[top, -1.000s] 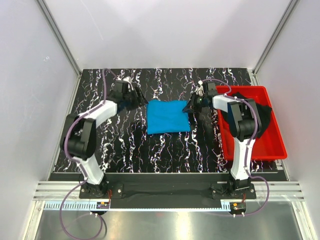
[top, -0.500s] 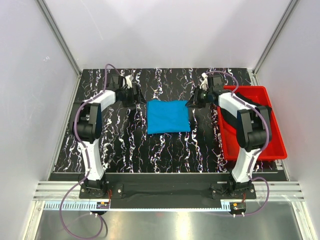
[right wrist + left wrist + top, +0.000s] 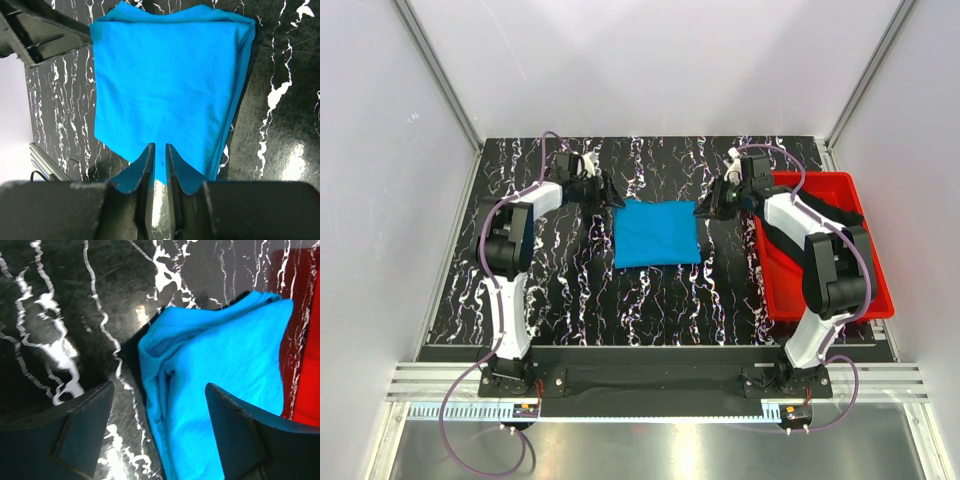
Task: Fold and stack the t-shirts
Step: Fold the tshirt, then neatly place the folded tshirt to the corner
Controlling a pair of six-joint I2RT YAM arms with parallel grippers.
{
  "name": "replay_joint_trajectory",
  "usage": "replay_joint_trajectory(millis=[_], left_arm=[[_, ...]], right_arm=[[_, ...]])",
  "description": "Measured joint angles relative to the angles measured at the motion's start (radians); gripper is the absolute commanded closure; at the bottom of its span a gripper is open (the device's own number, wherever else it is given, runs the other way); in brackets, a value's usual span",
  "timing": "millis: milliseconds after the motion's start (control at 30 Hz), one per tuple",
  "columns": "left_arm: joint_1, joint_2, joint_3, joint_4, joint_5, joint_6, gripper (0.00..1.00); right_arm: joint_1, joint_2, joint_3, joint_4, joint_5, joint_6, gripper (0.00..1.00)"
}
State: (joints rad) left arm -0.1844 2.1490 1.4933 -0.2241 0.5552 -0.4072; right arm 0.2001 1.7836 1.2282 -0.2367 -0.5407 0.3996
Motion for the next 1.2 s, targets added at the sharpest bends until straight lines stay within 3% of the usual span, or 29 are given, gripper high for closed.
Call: replay_joint_trajectory(millis=[433, 633, 767, 867, 933, 967, 1200], left_arm=[[-0.026, 0.024, 0.011, 0.038, 0.004, -0.044, 0.27], [-0.031, 0.04, 0.012, 0.067, 0.02, -0.07, 0.35], [-0.031, 0.051, 0.012, 0.081, 0.033, -0.089, 0.49], [-0.031, 0.063, 0.013, 0.082, 0.034, -0.098, 0.7], [-0.031, 0.076, 0.024, 0.061, 0.035, -0.094, 0.95], [-0.032, 0.08, 0.032, 0.047, 0.031, -0.091, 1.0], [-0.049, 0.096, 0.18, -0.187, -0.146, 0.068, 1.0]], right_arm=[[0.0, -0.04, -0.033, 0.035, -0.006, 0.005, 0.8], [0.0, -0.064, -0.071, 0.039, -0.021, 0.01, 0.8], [0.0, -0.098, -0.104, 0.047, -0.03, 0.018, 0.8], [0.0, -0.116, -0.12, 0.052, -0.035, 0.022, 0.8], [0.0, -0.13, -0.13, 0.052, -0.037, 0.022, 0.8], [0.0, -0.138, -0.137, 0.052, -0.038, 0.021, 0.8], [0.016, -0.24, -0.195, 0.032, -0.047, 0.022, 0.8]])
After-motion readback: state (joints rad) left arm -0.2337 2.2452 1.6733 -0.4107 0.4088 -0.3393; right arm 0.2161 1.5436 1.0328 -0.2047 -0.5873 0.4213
